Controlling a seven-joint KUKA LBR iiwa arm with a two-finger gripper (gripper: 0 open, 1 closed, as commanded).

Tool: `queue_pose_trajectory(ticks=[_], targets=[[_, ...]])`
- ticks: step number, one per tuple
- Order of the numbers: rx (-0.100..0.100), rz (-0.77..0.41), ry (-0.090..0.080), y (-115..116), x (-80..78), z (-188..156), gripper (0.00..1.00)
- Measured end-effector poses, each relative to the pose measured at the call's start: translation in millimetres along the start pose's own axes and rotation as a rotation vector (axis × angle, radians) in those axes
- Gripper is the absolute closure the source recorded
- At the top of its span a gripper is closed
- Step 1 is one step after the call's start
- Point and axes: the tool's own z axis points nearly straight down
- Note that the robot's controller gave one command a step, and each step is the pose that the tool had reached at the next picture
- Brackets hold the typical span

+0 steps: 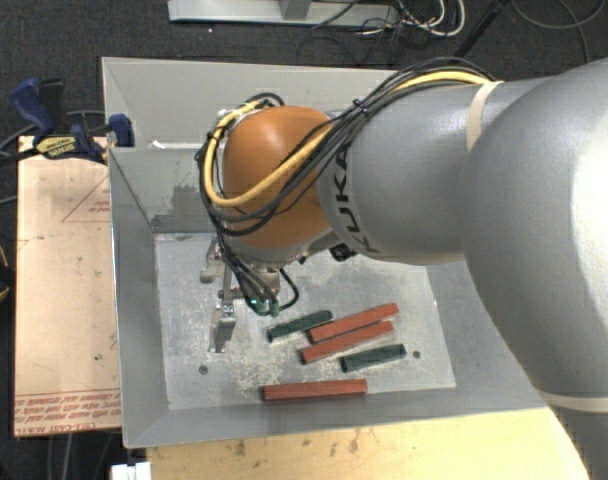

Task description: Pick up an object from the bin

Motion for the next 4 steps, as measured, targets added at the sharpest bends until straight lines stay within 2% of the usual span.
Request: queue_pose_trajectory(ticks=[1,2,3,4], targets=[[-0.001,0.003,-0.007,-1,-2.2,-4,0.00],[-0.004,-0.082,-0.009,-18,-1.7,1,0.00],[0.000,-0.219,-0.011,-69,-6.8,38,0.00],[0.001,-0.194,-0.009,-90,-11.7,75,0.00]])
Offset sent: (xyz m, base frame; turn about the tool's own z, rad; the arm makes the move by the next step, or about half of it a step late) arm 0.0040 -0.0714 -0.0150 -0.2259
